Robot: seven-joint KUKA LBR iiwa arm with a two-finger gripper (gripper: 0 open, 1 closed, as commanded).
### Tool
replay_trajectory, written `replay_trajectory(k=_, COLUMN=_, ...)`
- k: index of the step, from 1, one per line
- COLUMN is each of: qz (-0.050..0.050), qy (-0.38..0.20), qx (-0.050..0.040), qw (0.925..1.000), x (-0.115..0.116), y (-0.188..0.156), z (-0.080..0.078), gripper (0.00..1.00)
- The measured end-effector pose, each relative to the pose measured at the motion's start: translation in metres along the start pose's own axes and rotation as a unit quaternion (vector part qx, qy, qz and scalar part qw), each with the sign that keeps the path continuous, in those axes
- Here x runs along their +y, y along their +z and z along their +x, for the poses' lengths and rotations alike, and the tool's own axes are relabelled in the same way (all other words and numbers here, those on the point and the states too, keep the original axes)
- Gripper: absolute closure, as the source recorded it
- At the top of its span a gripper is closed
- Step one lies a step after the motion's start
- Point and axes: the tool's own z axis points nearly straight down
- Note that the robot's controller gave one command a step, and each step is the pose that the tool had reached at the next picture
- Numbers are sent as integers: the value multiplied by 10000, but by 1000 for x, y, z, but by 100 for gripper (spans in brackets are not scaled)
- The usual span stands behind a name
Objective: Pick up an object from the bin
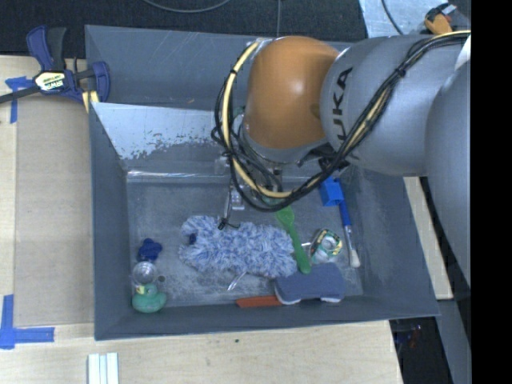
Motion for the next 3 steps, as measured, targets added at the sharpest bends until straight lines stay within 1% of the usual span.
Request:
replay_trajectory(k=1, qz=3, qy=-979, qx=7, qw=9952, x=-36, y=64, z=-3, gripper=0)
replay_trajectory(k=2, qz=-11, qy=-520, qx=-32, qw=9986, x=-48, y=48, z=15, gripper=0)
replay_trajectory(k=3, qz=-13, qy=-410, qx=-87, qw=9991, x=-55, y=46, z=25, gripper=0)
